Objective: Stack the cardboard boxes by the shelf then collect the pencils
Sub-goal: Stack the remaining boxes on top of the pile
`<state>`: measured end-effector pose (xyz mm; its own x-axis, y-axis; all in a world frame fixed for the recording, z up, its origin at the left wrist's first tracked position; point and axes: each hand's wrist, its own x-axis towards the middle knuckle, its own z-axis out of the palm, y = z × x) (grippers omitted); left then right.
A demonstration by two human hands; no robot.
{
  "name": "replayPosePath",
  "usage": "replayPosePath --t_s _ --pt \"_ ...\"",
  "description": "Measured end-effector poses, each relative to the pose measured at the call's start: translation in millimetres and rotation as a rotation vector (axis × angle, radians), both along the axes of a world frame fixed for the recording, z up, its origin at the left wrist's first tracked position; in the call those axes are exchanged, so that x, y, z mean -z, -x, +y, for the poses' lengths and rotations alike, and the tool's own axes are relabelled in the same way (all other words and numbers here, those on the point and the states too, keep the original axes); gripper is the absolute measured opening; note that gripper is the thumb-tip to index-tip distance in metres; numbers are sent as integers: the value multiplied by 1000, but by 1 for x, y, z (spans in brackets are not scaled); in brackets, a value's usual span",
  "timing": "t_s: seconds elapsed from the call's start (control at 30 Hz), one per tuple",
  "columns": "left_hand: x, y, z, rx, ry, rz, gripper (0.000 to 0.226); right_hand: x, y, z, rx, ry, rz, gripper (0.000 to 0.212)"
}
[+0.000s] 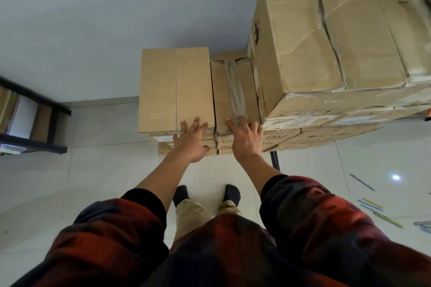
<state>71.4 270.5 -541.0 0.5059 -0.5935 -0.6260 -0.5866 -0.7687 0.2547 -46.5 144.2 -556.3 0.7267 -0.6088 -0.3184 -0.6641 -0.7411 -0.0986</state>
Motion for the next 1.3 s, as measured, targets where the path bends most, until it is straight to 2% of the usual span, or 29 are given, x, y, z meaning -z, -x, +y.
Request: replayPosePath --t_s 0.63,0.87,0.97,1.17,1.3 --pt "-1 -3 1 22 -21 -2 78 1 -16 -11 9 -49 -14 79" --pt "-5 3 -2 -56 23 -19 72 -7 -9 -6 21 -87 -83 78" --pt "-6 13 0 -74 34 -41 70 -10 1 6 97 -109 -123 69" --pt "-16 38 13 -97 116 -49 65 -21 35 31 300 -310 -186 48" --pt "-22 65 30 -186 284 11 57 -34 67 46 458 -373 -236 43"
